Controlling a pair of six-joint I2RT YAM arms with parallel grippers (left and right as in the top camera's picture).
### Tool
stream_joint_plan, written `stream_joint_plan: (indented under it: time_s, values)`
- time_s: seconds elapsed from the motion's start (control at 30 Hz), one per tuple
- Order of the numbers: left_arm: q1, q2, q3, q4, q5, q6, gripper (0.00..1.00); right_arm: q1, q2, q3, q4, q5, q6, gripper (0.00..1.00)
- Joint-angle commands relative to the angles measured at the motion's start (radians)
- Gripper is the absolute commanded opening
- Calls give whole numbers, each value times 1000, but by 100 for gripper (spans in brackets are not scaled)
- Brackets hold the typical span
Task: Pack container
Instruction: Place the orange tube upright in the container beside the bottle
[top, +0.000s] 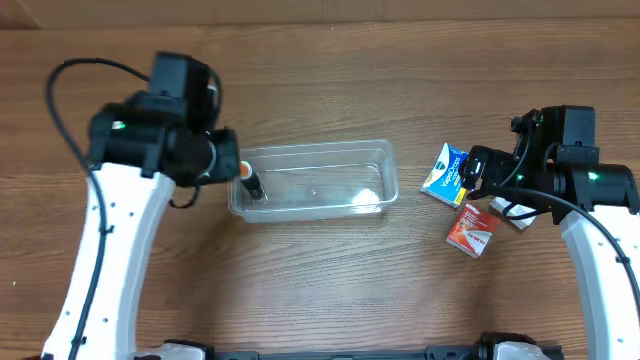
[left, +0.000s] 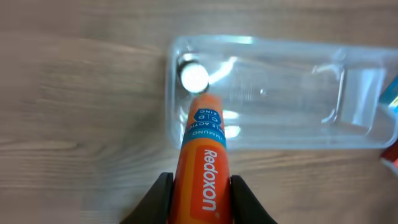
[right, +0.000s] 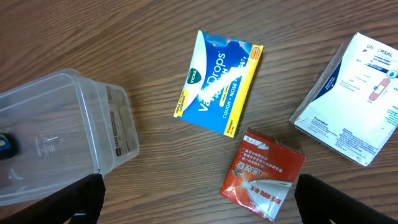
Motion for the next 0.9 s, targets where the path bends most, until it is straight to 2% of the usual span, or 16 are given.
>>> stream_joint_plan:
  time_s: [0.0, 0.33, 0.53, 0.87]
  values:
    - [-25, 27, -97, 19, -10, -30, 4, -5, -2, 31, 5, -5, 4, 100]
    - [-27, 29, -237, 103, -14, -30, 4, -5, -2, 31, 4, -5, 5, 100]
    - [-27, 39, -334, 217, -49, -30, 5, -5, -2, 31, 4, -5, 5, 100]
    - [-27, 140, -353, 292, -48, -30, 9, -5, -2, 31, 2, -5, 5, 100]
